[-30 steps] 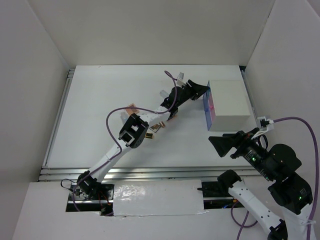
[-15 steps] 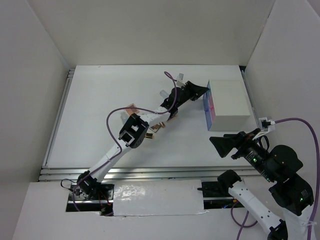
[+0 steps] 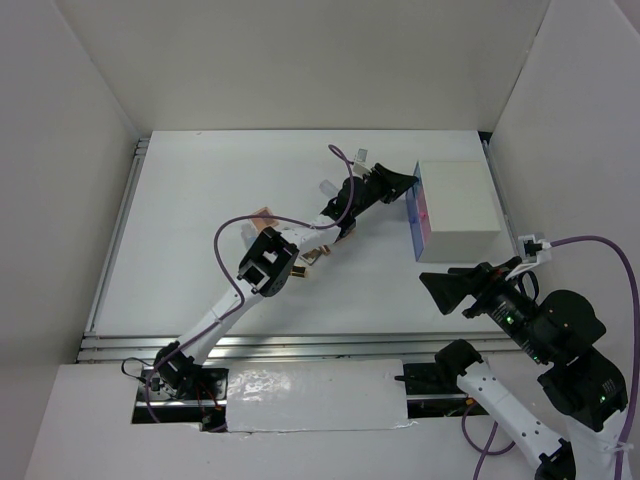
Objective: Organize the makeup
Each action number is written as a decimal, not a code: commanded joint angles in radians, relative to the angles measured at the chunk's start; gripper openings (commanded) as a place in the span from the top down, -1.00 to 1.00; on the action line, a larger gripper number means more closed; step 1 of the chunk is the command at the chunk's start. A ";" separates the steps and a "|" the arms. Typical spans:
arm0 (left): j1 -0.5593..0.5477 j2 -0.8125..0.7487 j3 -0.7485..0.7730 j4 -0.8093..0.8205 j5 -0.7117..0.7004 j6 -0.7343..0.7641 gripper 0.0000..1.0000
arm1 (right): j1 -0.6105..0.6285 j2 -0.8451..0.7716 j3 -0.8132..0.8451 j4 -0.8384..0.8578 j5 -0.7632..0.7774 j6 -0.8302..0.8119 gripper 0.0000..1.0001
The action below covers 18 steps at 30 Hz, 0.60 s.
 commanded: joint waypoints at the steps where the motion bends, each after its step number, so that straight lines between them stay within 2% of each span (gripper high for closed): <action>1: -0.008 -0.006 0.019 0.073 0.004 -0.002 0.18 | -0.004 -0.005 0.033 -0.007 0.009 -0.012 -0.99; 7: -0.005 -0.002 0.036 0.082 0.000 -0.006 0.32 | -0.006 -0.005 0.033 -0.007 0.013 -0.015 -0.99; 11: -0.002 -0.037 -0.049 0.144 0.010 -0.019 0.60 | -0.006 -0.001 0.029 0.000 0.016 -0.017 -1.00; 13: 0.006 -0.071 -0.089 0.155 0.018 -0.014 0.66 | -0.004 0.002 0.027 0.001 0.018 -0.017 -1.00; 15: 0.017 -0.086 -0.129 0.175 0.027 -0.005 0.62 | -0.004 0.002 0.023 0.006 0.018 -0.018 -1.00; 18: 0.033 -0.112 -0.180 0.217 0.041 -0.014 0.73 | -0.006 0.005 0.018 0.009 0.018 -0.018 -0.99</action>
